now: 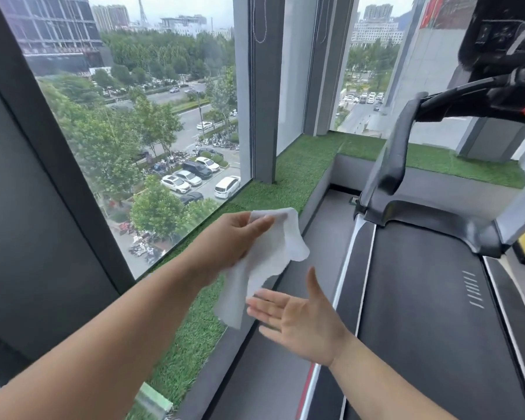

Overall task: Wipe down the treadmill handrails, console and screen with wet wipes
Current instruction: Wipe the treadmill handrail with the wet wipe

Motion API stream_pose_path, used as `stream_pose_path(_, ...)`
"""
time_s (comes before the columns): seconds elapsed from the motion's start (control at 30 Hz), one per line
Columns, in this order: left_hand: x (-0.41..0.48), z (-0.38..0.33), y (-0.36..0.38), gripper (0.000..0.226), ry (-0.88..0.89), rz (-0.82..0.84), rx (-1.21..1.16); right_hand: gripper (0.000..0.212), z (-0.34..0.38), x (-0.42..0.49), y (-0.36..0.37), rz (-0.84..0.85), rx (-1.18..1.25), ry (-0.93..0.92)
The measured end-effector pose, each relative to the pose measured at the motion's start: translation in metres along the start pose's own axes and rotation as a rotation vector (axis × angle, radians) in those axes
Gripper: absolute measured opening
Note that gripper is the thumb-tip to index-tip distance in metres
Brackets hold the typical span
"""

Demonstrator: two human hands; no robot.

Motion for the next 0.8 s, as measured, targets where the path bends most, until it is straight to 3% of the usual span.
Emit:
stream_pose_path(0.07, 0.016, 0.006, -0.017, 0.025, -0.018, 0.018, -0.049, 0.084, 0.018, 0.022, 0.030, 0.145, 0.086, -0.070)
stream_pose_path(0.13, 0.035, 0.020, -0.046, 0.022, -0.046, -0.003, 0.078, 0.079, 0.038, 0.040, 0.047, 0.181, 0.083, -0.166)
stream_pose_path(0.27, 0.076, 0.078, -0.104, 0.034, -0.195, 0.014, 0.314, 0.042, 0.063, 0.080, 0.027, -0.161, -0.189, -0.190)
stream_pose_path(0.33, 0.093, 0.114, -0.114, 0.044, -0.280, 0.079, 0.263, 0.030, 0.072, 0.095, 0.016, -0.301, -0.323, -0.194)
stream_pose_path(0.4, 0.108, 0.135, -0.118, 0.030, -0.312, 0.086, 0.153, 0.022, 0.084, 0.106, 0.003, -0.457, -0.392, -0.226)
stream_pose_path(0.5, 0.136, 0.147, -0.126, 0.027, -0.261, 0.008, 0.049, 0.029, 0.106, 0.108, -0.016, -0.695, -0.443, -0.325)
stream_pose_path(0.57, 0.152, 0.143, -0.124, 0.037, -0.194, 0.002, 0.033, 0.047, 0.122, 0.108, -0.026, -0.762, -0.456, -0.405)
stream_pose_path(0.63, 0.170, 0.136, -0.117, 0.024, -0.108, 0.040, 0.047, 0.057, 0.140, 0.110, -0.029, -0.768, -0.522, -0.450)
stream_pose_path(0.7, 0.187, 0.128, -0.107, 0.023, -0.047, 0.112, 0.121, 0.041, 0.159, 0.114, -0.028, -0.750, -0.594, -0.447)
stream_pose_path(0.8, 0.219, 0.121, -0.095, 0.040, 0.011, 0.155, 0.293, 0.028, 0.191, 0.118, -0.033, -0.732, -0.722, -0.422)
Point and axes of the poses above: each hand's wrist, its own x-axis towards the middle knuckle, its own y-axis out of the palm, z = x × y, the point moved 10 cm from there along x, towards the middle knuckle
